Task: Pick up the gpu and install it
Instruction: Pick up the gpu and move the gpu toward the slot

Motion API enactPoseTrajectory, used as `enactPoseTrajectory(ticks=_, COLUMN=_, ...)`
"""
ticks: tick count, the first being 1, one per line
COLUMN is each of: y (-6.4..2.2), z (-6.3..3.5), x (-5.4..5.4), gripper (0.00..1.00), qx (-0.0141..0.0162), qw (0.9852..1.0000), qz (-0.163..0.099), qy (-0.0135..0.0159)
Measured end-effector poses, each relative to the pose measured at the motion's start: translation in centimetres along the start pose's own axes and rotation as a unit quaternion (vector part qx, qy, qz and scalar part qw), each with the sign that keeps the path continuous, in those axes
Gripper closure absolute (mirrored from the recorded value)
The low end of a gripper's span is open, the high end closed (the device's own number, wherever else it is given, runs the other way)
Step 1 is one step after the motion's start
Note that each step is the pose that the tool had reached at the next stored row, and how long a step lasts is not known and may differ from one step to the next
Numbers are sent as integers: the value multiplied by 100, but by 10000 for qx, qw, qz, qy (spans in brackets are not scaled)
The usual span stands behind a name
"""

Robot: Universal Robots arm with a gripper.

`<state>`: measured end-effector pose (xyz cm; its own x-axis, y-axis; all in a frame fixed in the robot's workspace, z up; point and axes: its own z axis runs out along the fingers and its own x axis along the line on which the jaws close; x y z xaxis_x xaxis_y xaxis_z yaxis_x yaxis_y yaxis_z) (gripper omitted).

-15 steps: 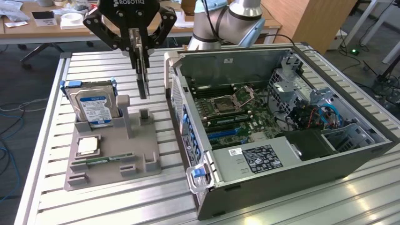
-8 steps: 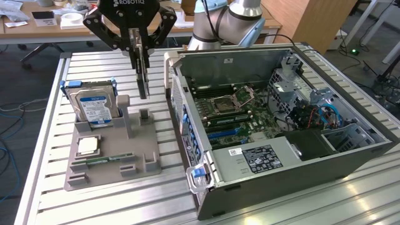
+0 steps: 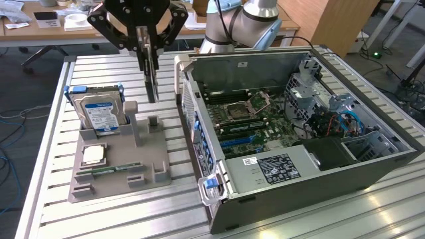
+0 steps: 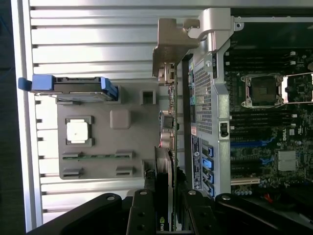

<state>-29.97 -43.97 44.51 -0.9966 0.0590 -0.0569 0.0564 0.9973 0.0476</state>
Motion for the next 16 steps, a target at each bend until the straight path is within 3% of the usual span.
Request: enactPoseTrajectory(ticks=16, y=3, z=-36, x=-15, gripper=74, qx=0, qw=10000, qz=0, qy=1)
